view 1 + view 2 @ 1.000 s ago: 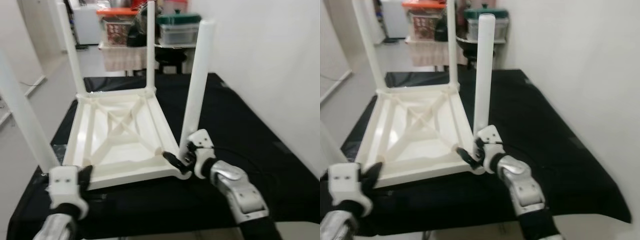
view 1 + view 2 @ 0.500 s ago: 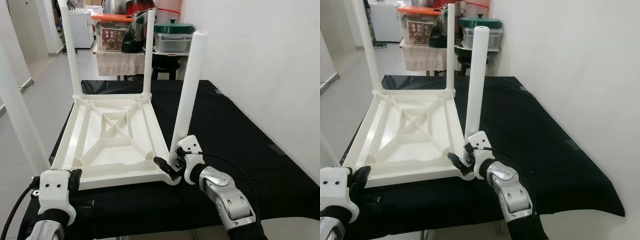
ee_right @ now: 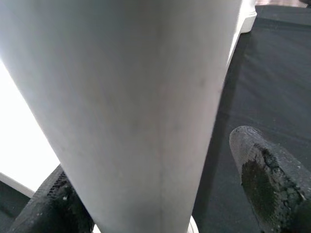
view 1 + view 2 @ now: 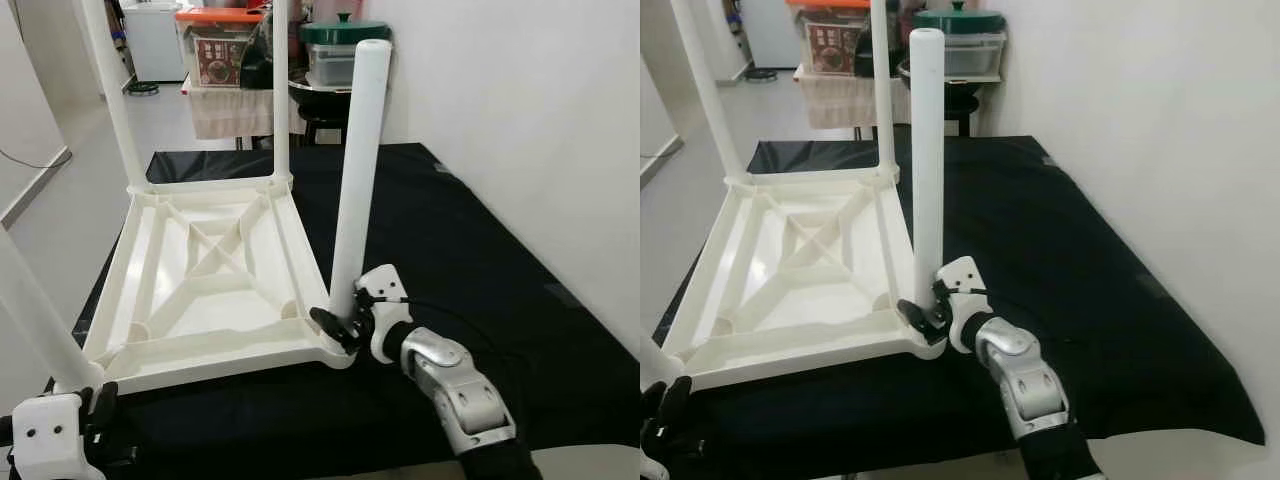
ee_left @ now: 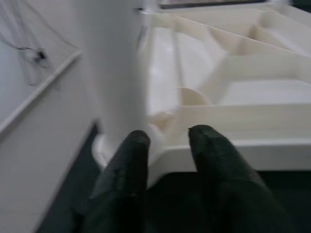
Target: Building children table
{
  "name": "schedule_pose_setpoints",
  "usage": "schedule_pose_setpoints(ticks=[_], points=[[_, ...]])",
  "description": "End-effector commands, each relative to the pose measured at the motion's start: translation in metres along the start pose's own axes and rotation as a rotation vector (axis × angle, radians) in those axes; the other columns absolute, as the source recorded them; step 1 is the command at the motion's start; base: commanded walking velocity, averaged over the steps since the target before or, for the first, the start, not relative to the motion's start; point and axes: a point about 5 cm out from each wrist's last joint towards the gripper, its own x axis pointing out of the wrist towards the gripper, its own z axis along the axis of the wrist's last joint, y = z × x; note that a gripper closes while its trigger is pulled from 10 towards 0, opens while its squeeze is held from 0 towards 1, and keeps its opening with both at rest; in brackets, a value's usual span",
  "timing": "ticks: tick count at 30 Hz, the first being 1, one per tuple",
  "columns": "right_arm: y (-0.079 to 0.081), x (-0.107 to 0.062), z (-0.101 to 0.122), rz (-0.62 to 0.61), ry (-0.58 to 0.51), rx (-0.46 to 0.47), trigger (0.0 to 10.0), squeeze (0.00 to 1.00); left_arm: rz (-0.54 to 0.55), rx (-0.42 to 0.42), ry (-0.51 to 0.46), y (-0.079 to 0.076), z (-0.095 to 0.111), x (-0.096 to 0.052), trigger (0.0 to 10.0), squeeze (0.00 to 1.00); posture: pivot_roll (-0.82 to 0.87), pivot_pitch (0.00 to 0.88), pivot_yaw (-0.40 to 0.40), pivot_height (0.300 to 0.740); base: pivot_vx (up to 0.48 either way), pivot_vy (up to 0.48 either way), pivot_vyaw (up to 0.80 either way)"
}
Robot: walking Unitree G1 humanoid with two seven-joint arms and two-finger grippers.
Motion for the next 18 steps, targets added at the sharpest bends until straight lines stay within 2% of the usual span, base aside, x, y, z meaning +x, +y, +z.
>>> schedule_pose_setpoints(ticks=[1, 5, 13, 15, 18], points=[[-0.001, 0.002, -0.003, -0.016, 0.033, 0.007, 10.0, 0.0, 0.052, 0.0, -0.004, 0.008, -0.001, -0.002, 10.0, 1.0, 0.1, 0.0, -0.047, 0.74, 0.0, 0.0, 0.0], [-0.002, 0.002, -0.004, -0.015, 0.037, 0.017, 10.0, 0.0, 0.141, -0.011, -0.025, 0.023, -0.001, 0.001, 10.0, 1.0, 0.09, 0.0, -0.047, 0.74, 0.0, 0.0, 0.0], [-0.002, 0.002, -0.004, -0.011, 0.04, 0.016, 10.0, 0.0, 0.156, -0.001, -0.038, 0.03, -0.004, 0.009, 10.0, 1.0, 0.09, 0.0, -0.053, 0.74, 0.0, 0.0, 0.0], [-0.002, 0.002, -0.004, -0.008, 0.041, 0.013, 10.0, 0.0, 0.097, -0.033, -0.035, 0.025, -0.006, 0.018, 10.0, 1.0, 0.08, 0.0, -0.056, 0.74, 0.0, 0.0, 0.0], [-0.001, 0.001, -0.003, -0.003, 0.038, 0.011, 10.0, 0.0, -0.058, -0.014, -0.067, 0.007, -0.003, 0.032, 10.0, 1.0, 0.08, 0.0, -0.053, 0.74, 0.0, 0.0, 0.0]])
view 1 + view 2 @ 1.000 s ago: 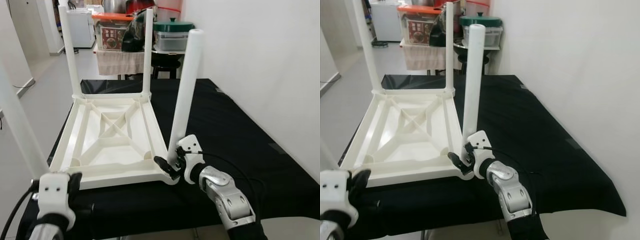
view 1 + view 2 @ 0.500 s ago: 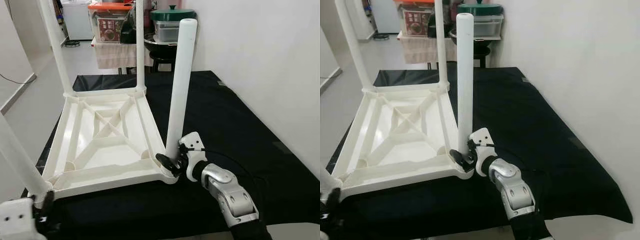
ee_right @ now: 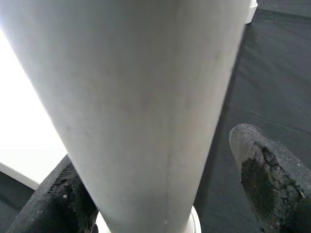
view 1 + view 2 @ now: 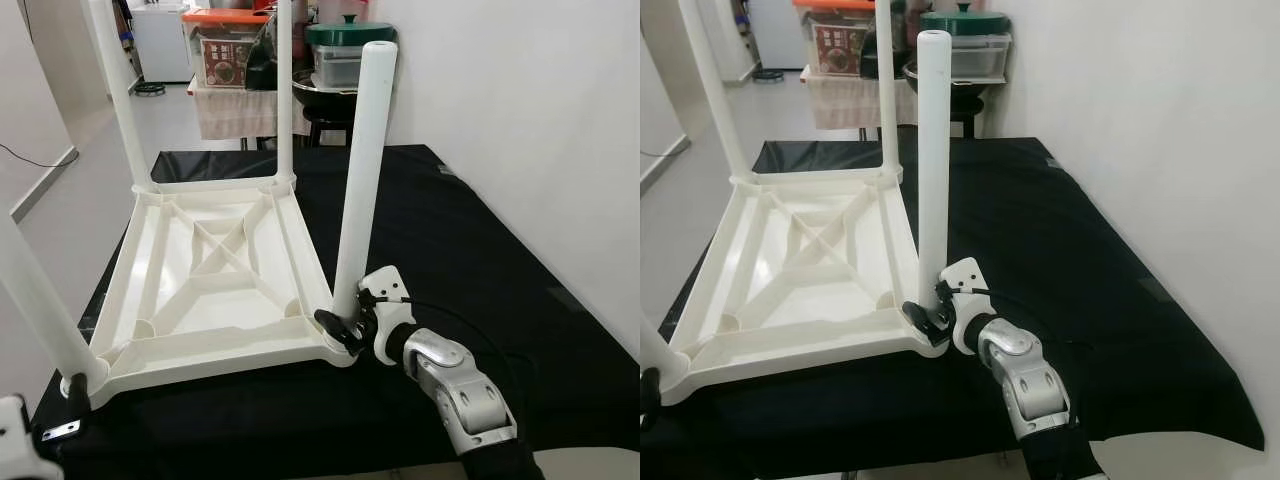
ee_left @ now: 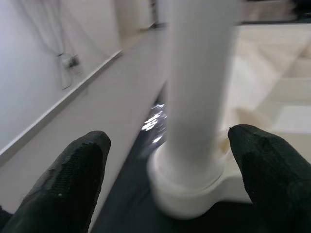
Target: Building children table
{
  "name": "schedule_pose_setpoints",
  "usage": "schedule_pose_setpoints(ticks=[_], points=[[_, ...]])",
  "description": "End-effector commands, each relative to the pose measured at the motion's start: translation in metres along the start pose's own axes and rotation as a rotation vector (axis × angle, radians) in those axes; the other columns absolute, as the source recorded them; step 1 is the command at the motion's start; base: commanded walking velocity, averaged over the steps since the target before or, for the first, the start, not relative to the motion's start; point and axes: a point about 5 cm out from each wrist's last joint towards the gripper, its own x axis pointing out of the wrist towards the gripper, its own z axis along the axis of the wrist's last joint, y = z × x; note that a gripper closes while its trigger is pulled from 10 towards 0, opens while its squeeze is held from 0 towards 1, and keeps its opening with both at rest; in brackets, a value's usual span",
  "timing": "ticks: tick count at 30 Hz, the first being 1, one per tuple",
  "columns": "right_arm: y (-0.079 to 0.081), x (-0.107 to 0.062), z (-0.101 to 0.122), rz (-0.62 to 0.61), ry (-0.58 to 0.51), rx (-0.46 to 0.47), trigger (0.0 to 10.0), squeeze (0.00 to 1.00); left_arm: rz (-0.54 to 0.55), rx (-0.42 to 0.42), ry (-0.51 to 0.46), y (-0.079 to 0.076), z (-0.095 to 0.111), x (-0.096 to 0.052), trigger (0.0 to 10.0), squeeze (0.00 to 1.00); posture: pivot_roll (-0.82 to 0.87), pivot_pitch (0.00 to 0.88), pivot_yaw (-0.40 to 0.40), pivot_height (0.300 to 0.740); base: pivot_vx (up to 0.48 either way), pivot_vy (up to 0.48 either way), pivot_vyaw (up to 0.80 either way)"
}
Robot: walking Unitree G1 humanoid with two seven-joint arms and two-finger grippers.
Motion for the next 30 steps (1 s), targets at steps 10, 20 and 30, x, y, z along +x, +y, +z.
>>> schedule_pose_setpoints(ticks=[10, 20, 30], points=[[0.004, 0.001, 0.002, 0.023, 0.003, -0.007, 10.0, 0.0, -0.238, 0.02, -0.023, -0.028, 0.004, 0.032, 10.0, 0.0, 0.05, 0.0, -0.045, 0.74, 0.0, 0.0, 0.0], [0.003, -0.001, 0.004, 0.029, -0.007, -0.007, 10.0, 0.0, -0.148, 0.029, -0.02, -0.009, -0.002, 0.036, 10.0, 0.0, 0.05, 0.0, -0.049, 0.74, 0.0, 0.0, 0.0], [-0.005, -0.011, 0.041, 0.076, -0.149, 0.015, 10.0, 0.0, -0.132, -0.026, 0.005, -0.005, -0.02, 0.05, 10.0, 0.0, 0.01, 0.0, -0.042, 0.74, 0.0, 0.0, 0.0]])
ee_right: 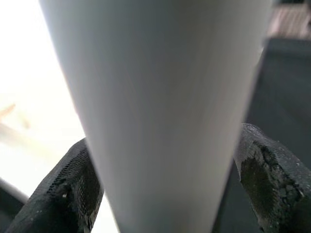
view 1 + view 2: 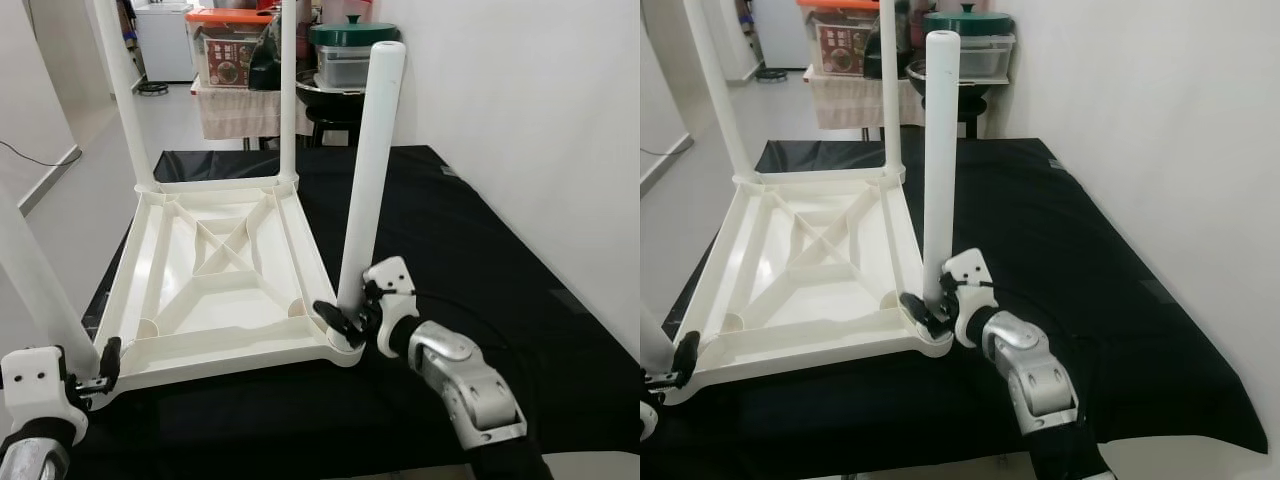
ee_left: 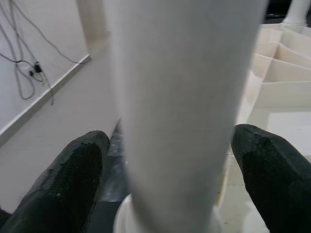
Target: Building children table
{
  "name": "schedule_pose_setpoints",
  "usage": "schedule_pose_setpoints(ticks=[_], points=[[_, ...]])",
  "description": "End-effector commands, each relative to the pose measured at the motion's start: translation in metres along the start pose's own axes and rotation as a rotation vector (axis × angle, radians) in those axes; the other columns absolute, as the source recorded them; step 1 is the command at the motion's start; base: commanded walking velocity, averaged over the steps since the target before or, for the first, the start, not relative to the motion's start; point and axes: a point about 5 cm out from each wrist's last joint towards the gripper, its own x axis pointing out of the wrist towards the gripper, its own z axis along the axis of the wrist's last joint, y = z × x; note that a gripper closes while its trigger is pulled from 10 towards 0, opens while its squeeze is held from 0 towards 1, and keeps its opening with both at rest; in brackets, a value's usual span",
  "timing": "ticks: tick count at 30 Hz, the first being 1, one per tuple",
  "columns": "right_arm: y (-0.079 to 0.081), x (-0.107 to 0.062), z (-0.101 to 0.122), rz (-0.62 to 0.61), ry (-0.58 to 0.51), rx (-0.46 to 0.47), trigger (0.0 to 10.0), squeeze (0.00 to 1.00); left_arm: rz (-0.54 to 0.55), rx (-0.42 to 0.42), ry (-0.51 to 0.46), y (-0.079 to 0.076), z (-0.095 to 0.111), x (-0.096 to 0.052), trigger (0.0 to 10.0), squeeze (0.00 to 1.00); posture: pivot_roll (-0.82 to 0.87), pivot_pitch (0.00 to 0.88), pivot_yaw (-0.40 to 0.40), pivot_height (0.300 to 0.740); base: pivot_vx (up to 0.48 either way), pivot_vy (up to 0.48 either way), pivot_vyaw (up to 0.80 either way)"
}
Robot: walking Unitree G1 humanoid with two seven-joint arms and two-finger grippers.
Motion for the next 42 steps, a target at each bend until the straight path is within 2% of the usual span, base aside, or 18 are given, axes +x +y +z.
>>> schedule_pose_setpoints(ticks=[1, 8, 9, 10, 11, 12, 14, 15, 16, 22, 24, 28, 33, 38, 39, 40, 41, 42], points=[[-0.001, -0.002, 0.004, 0.008, -0.007, 0.004, 10.0, 0.0, 0.002, -0.011, 0.004, 0.001, -0.003, 0.001, 10.0, 0.0, 0.01, 0.0, -0.042, 0.74, 0.0, 0.0, 0.0], [-0.001, -0.007, 0.015, 0.034, -0.032, -0.034, 10.0, 0.0, 0.001, -0.045, -0.006, 0.002, -0.008, 0.006, 10.0, 0.0, -0.01, 0.0, -0.044, 0.74, 0.0, 0.0, 0.0], [0.0, -0.008, 0.017, 0.041, -0.036, -0.038, 10.0, 0.0, 0.002, -0.05, -0.008, 0.004, -0.009, 0.008, 8.1, 0.0, -0.01, 0.0, -0.044, 0.74, 0.0, 0.0, 0.0], [0.0, -0.008, 0.017, 0.041, -0.036, -0.038, 10.0, 0.0, 0.002, -0.05, -0.008, 0.004, -0.009, 0.008, 8.1, 0.0, -0.01, 0.0, -0.044, 0.74, 0.0, 0.0, 0.0], [0.0, -0.009, 0.023, 0.053, -0.049, -0.046, 10.0, 0.0, 0.004, -0.053, -0.01, 0.005, -0.01, 0.009, 1.1, 0.0, -0.01, 0.0, -0.045, 0.74, 0.0, 0.0, 0.0], [0.0, -0.012, 0.033, 0.075, -0.077, -0.053, 10.0, 0.0, 0.004, -0.059, -0.012, 0.007, -0.012, 0.009, 0.0, 0.0, -0.02, 0.0, -0.045, 0.74, 0.0, 0.0, 0.0], [0.0, -0.015, 0.04, 0.09, -0.096, -0.059, 10.0, 0.0, 0.004, -0.063, -0.013, 0.007, -0.013, 0.01, 0.0, 0.0, -0.02, 0.0, -0.045, 0.74, 0.0, 0.0, 0.0], [-0.003, -0.023, 0.059, 0.123, -0.153, -0.062, 10.0, 0.0, 0.002, -0.071, -0.013, 0.008, -0.014, 0.01, 0.0, 0.0, -0.03, 0.0, -0.045, 0.74, 0.0, 0.0, 0.0], [-0.004, -0.026, 0.064, 0.13, -0.169, -0.061, 10.0, 0.0, 0.001, -0.073, -0.012, 0.008, -0.015, 0.01, 0.0, 0.0, -0.03, 0.0, -0.045, 0.74, 0.0, 0.0, 0.0], [-0.015, -0.039, 0.093, 0.123, -0.244, -0.059, 10.0, 0.0, 0.002, -0.081, -0.005, 0.009, -0.019, 0.009, 0.0, 0.0, -0.04, 0.0, -0.044, 0.74, 0.0, 0.0, 0.0], [-0.021, -0.047, 0.115, 0.098, -0.282, -0.086, 10.0, 0.0, 0.003, -0.087, -0.005, 0.008, -0.021, 0.01, 0.0, 0.0, -0.05, 0.0, -0.045, 0.74, 0.0, 0.0, 0.0], [-0.02, -0.048, 0.126, 0.088, -0.296, -0.085, 10.0, 0.0, 0.003, -0.087, -0.006, 0.008, -0.021, 0.01, 0.0, 0.0, -0.06, 0.0, -0.046, 0.74, 0.0, 0.0, 0.0], [-0.017, -0.051, 0.141, 0.115, -0.33, -0.004, 10.0, 0.0, 0.004, -0.083, -0.015, 0.008, -0.022, 0.012, 0.0, 0.0, -0.06, 0.0, -0.051, 0.74, 0.0, 0.0, 0.0], [-0.014, -0.051, 0.146, 0.146, -0.337, -0.015, 10.0, 0.0, 0.006, -0.081, -0.017, 0.009, -0.023, 0.012, 0.0, 0.0, -0.06, 0.0, -0.054, 0.74, 0.0, 0.0, 0.0], [-0.012, -0.051, 0.148, 0.173, -0.34, -0.025, 5.0, 0.0, 0.008, -0.081, -0.02, 0.009, -0.023, 0.013, 0.0, 0.0, -0.06, 0.0, -0.055, 0.74, 0.0, 0.0, 0.0], [-0.009, -0.051, 0.15, 0.197, -0.339, -0.031, 3.5, 0.0, 0.01, -0.08, -0.023, 0.009, -0.022, 0.013, 0.0, 0.0, -0.06, 0.0, -0.057, 0.74, 0.0, 0.0, 0.0], [-0.009, -0.051, 0.15, 0.197, -0.339, -0.031, 3.5, 0.0, 0.01, -0.08, -0.023, 0.009, -0.022, 0.013, 0.0, 0.0, -0.06, 0.0, -0.057, 0.74, 0.0, 0.0, 0.0], [-0.008, -0.05, 0.151, 0.217, -0.334, -0.038, 1.1, 0.0, 0.012, -0.081, -0.027, 0.009, -0.022, 0.013, 0.0, 0.0, -0.06, 0.0, -0.057, 0.74, 0.0, 0.0, 0.0]])
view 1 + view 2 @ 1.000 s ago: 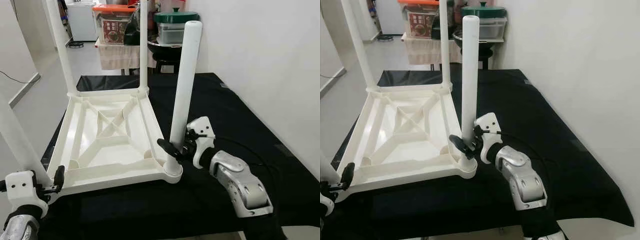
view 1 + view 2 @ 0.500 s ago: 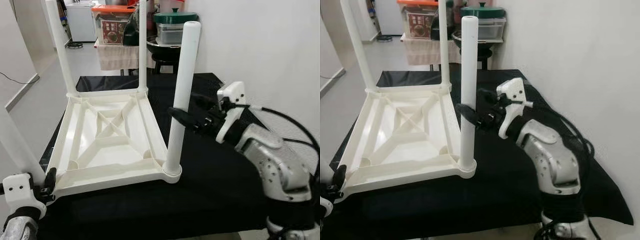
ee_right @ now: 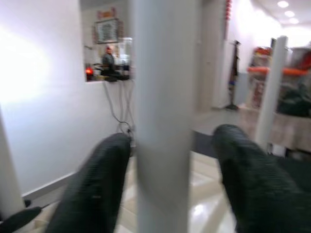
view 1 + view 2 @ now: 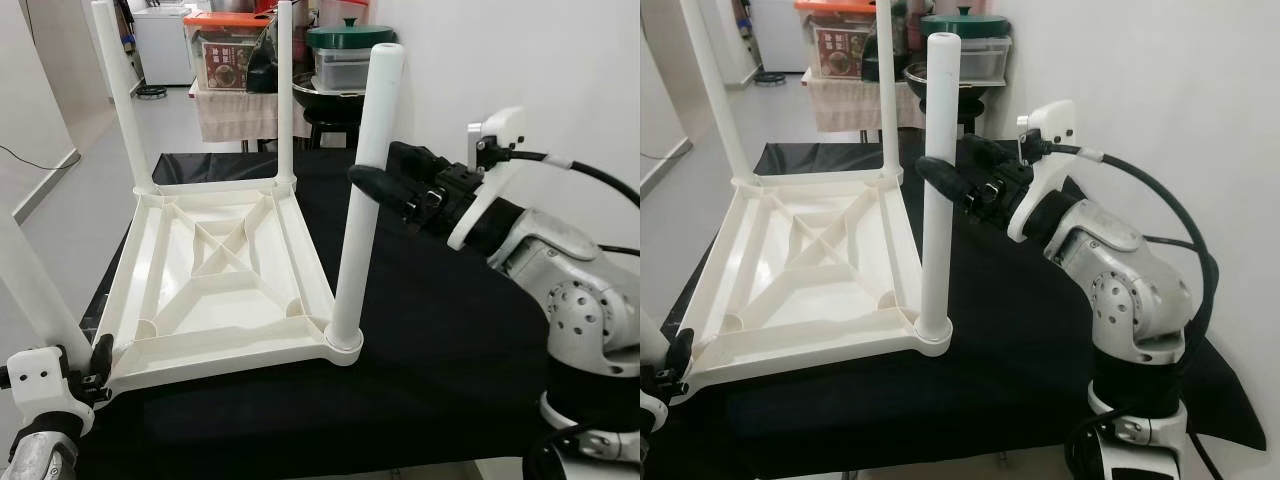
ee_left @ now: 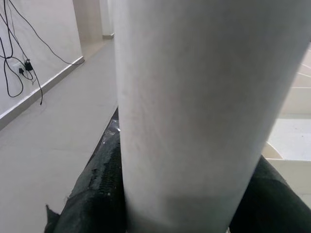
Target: Building children table
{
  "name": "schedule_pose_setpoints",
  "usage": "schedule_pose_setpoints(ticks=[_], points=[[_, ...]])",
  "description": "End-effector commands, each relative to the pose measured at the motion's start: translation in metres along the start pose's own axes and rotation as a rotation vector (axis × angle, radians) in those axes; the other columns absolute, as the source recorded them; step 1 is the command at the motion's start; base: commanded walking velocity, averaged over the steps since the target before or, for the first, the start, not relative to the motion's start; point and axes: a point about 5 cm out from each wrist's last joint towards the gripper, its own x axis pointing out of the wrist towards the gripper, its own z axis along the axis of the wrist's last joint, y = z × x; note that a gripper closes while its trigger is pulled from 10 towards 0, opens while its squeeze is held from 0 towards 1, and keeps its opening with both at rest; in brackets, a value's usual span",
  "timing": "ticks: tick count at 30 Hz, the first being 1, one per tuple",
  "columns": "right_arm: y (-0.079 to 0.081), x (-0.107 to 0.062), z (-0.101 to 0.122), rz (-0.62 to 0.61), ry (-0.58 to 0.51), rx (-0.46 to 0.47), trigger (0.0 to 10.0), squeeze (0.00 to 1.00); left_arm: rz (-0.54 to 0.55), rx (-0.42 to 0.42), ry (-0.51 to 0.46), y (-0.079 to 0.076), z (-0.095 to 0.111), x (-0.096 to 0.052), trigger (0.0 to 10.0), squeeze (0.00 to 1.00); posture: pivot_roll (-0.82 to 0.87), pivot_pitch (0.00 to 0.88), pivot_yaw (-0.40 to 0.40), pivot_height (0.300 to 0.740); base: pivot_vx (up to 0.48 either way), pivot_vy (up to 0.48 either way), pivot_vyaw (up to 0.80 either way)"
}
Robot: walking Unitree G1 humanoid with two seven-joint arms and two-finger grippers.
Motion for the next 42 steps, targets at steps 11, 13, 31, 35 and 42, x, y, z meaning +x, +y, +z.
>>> schedule_pose_setpoints(ticks=[11, 13, 31, 35, 42], points=[[0.019, 0.015, -0.014, 0.099, 0.1, 0.006, 0.0, 0.0, 0.017, -0.015, -0.029, 0.002, 0.006, 0.003, 0.0, 0.0, -0.04, 0.0, -0.065, 0.74, 0.0, 0.0, 0.0], [0.02, 0.016, -0.017, 0.099, 0.114, 0.006, 0.0, 0.0, 0.017, -0.013, -0.031, 0.002, 0.006, 0.003, 0.0, 0.0, -0.04, 0.0, -0.065, 0.74, 0.0, 0.0, 0.0], [0.02, 0.034, -0.022, 0.114, 0.141, -0.005, 3.8, 0.0, 0.0, -0.012, -0.035, -0.002, 0.007, 0.004, 0.0, 0.0, -0.04, 0.0, -0.062, 0.74, 0.0, 0.0, 0.0], [0.018, 0.036, -0.017, 0.116, 0.12, -0.017, 0.0, 0.0, -0.001, -0.014, -0.035, -0.003, 0.006, 0.004, 0.0, 0.0, -0.03, 0.0, -0.064, 0.74, 0.0, 0.0, 0.0], [0.015, 0.035, -0.014, 0.103, 0.109, -0.02, 0.0, 0.0, -0.001, -0.014, -0.033, -0.003, 0.005, 0.004, 0.0, 0.0, -0.04, 0.0, -0.062, 0.74, 0.0, 0.0, 0.0]])
